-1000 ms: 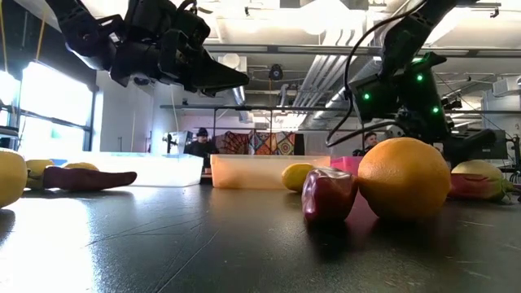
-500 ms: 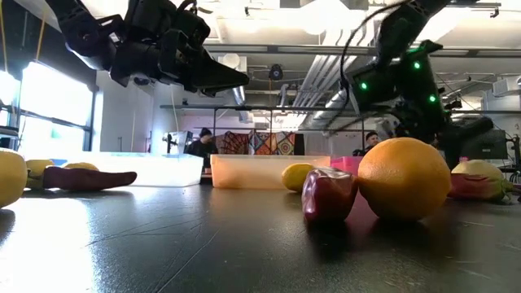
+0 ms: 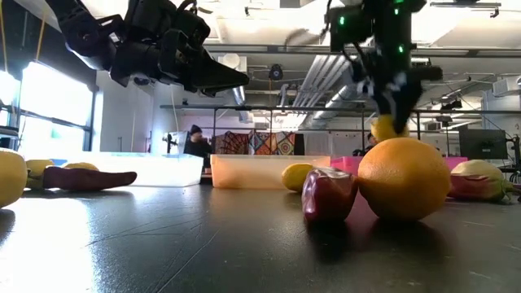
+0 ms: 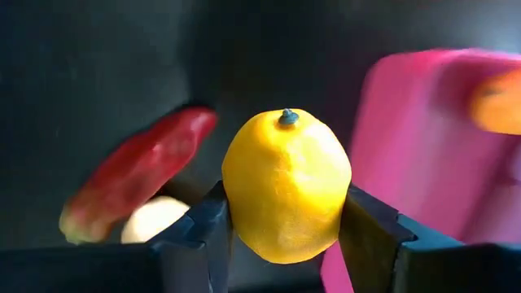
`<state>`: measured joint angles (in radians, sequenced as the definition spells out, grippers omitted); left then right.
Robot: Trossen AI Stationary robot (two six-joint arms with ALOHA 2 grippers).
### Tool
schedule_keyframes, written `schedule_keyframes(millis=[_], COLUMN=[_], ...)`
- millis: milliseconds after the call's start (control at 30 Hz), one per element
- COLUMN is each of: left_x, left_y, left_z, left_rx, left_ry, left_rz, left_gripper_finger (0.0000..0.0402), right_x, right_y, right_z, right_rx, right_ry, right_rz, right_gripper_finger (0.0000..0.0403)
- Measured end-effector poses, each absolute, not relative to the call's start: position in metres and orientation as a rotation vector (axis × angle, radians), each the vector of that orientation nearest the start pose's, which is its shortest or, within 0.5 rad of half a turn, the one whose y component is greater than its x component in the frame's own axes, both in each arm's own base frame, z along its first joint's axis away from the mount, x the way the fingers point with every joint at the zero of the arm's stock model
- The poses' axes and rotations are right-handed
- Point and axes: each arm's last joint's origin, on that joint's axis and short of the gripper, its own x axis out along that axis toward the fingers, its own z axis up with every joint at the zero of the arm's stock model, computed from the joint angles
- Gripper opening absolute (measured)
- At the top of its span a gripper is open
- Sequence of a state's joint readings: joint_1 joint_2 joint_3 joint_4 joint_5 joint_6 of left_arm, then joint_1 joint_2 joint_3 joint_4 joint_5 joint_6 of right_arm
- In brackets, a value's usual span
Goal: Sort produce into baskets
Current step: Put the yellow lemon into the pink bin
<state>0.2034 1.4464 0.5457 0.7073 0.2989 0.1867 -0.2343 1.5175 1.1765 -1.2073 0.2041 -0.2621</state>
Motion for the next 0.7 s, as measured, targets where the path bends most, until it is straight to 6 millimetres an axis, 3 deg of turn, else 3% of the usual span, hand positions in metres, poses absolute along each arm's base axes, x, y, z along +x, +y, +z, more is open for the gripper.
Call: schedule_keyframes(millis=[133,267,467,700], left_x=[0.276,0.276,0.276,0.276], left_y=[0.048,0.048,0.048,0.048], left_z=[0.192,0.192,0.192,0.192], left_rx=[0.138,0.138,0.138,0.138], left_ry=[0.178,0.178,0.178,0.178], left_rz=[-0.112,-0.112,-0.112,-0.112], left_gripper_finger=[0.0042,0.0042,0.0042,0.0042], right_x=[0.242,0.225,0.2,0.179], right_y=[-0.085,-0.12,-0.181,-0.232], right_z=[0.275,0.288,0.282,0.257], right_rx=[-0.118,0.004,0.324,0.611], right_ry=[1.424,1.302,1.152,1.074], right_rz=[-0.269,-0.457,-0.813,-0.948], right_gripper_finger=[0.0165,0.0167,0.0169,0.017])
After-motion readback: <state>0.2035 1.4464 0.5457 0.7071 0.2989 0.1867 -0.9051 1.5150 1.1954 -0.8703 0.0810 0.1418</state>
